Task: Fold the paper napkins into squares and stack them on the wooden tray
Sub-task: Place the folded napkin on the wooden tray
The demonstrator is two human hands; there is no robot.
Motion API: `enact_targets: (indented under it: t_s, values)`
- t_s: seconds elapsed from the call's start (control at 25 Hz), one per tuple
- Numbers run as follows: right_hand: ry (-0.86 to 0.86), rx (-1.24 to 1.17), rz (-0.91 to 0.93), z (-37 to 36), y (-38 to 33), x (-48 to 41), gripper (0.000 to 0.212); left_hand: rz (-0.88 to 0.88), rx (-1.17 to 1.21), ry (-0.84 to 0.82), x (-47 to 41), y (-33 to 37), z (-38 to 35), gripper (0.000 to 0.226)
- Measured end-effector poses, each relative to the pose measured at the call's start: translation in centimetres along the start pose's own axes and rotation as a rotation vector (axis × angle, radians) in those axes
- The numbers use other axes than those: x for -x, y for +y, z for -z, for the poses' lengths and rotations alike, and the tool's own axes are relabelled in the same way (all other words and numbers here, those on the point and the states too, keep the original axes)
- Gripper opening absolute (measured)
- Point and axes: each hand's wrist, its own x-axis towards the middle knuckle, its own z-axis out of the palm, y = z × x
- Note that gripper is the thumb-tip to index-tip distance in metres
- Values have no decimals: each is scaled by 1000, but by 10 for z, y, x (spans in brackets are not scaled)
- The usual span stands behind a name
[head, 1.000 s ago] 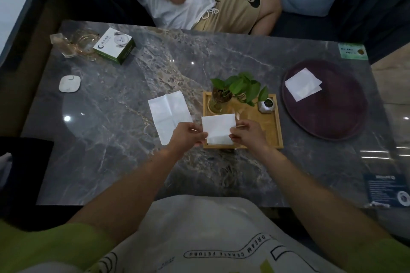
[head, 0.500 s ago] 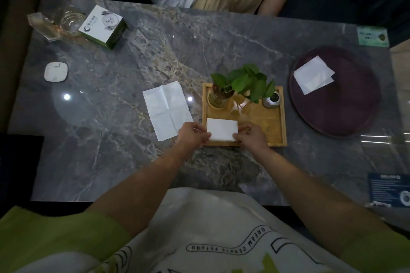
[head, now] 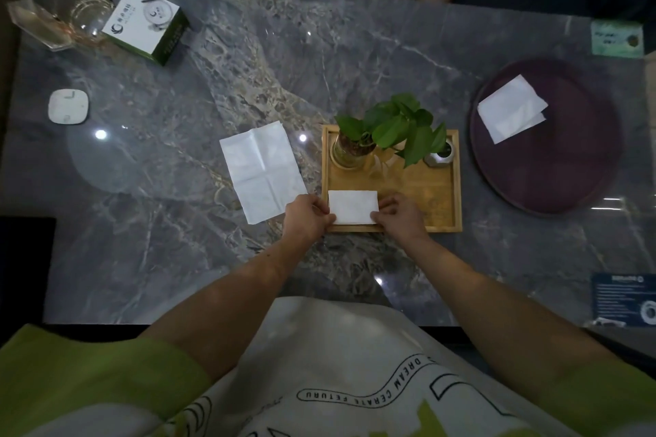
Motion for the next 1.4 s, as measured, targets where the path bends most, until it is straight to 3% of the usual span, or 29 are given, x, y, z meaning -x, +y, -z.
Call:
enact_targets:
  t_s: [0.2,0.32,0.48,0.56,0.84,1.4]
  values:
    - [-16,67,17,-3,3,-1,27,-38,-52,3,-1,-2,0,18]
    - [45,153,144,-2,7,0,37,-96,-117,41,1,-5,0,20]
    - [92,448,463,-1,1,5,42,-412,-400,116,2,1,2,12]
    - [42,526,527,-4,-5,5,38,-509,-534,104,-1,5,1,15]
    - [-92,607,442,-10,-9,0,35,-544,-764,15,-12,0,-1,25]
    - [-27,570,399,2,13,-8,42,-548,-772,5,-16,-5,0,26]
